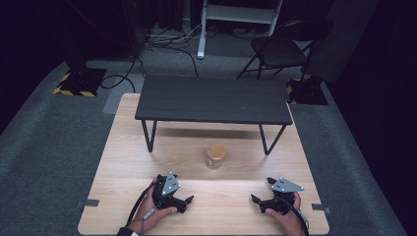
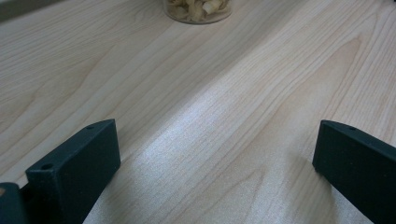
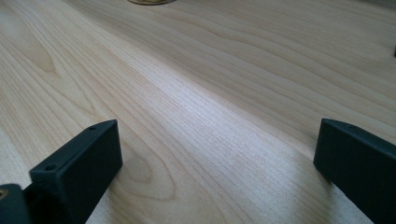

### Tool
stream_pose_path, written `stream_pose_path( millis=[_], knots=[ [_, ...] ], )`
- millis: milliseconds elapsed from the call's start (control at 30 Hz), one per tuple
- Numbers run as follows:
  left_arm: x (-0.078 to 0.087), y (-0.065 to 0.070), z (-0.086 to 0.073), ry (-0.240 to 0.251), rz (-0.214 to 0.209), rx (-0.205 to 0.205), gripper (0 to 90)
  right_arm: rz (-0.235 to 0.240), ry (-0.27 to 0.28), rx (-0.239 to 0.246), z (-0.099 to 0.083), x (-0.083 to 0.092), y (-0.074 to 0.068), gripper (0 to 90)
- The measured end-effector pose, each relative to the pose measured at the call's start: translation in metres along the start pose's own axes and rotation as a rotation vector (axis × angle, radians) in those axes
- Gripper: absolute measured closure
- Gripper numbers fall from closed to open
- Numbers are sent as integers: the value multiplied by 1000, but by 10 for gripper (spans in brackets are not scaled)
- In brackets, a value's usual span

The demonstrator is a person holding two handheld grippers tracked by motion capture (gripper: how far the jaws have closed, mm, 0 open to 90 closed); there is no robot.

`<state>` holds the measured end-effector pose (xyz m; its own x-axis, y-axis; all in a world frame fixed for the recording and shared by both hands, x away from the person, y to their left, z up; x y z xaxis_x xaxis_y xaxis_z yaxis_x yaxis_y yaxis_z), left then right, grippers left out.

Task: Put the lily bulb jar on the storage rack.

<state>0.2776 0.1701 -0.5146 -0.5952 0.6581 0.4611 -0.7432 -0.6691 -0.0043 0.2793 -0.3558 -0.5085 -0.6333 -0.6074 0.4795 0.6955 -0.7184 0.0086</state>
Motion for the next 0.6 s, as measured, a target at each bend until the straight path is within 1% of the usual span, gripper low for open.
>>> stream_pose_path(
  millis=[367,533,600],
  knots=[
    [0,0,0,0,-1,0,7,-5,-1,-1,0,0,-1,2],
    [0,0,0,0,0,0,7,0,-1,2,0,1,-1,1],
    [0,0,0,0,0,0,7,9,3,-2,-1,1,1,1]
  ],
)
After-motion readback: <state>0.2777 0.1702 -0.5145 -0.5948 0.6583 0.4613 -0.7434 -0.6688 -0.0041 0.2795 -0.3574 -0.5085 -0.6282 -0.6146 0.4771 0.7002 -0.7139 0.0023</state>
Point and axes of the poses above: each handheld gripper's, and its own axes: x roughly backward along the jaws, z roughly out of its top, y roughly to its right, the point moved 5 cm from there along -x, roughly forward along the jaws, and after that the axes turned 6 degrees about y, right-handed, at the moved point
